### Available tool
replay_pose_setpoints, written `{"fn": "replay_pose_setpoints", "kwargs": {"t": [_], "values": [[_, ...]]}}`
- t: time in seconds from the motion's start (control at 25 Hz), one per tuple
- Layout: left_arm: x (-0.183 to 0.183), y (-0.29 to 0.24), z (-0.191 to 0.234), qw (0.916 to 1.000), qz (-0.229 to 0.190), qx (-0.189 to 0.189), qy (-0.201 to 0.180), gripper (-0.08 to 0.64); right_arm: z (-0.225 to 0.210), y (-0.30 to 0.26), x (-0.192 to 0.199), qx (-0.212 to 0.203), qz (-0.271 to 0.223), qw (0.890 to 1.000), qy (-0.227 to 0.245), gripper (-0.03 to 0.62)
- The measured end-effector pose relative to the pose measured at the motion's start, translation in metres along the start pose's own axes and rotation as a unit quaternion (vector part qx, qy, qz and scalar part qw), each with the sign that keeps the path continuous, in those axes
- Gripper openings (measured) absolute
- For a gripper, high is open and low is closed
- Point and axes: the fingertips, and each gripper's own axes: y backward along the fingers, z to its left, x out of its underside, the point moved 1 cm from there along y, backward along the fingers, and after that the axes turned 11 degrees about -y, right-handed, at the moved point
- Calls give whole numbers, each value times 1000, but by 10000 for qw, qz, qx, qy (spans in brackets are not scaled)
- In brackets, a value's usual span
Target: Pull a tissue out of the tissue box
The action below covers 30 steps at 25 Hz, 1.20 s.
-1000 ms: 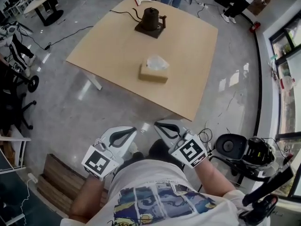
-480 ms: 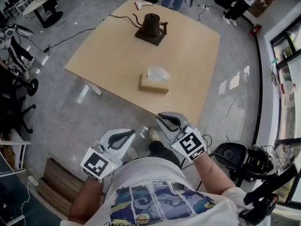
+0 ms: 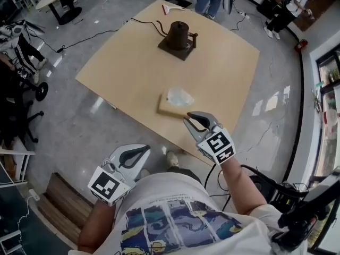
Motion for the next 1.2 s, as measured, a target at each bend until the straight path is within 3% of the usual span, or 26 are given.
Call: {"fn": "replay_pose_setpoints", "kwargs": {"t": [0.44,0.8,1.2], "values": [[1,-24,20,9980,175,-561,222,3,-77,-50,19,-164,435,9988,158,64],[5,-30,29,9942,351,-951,356,3,-112,-89,39,-408,785,9960,112,97],[6,-38,37,9912,501,-1142,444,3,-133,-122,59,-741,1130,9908,-6,123]]}}
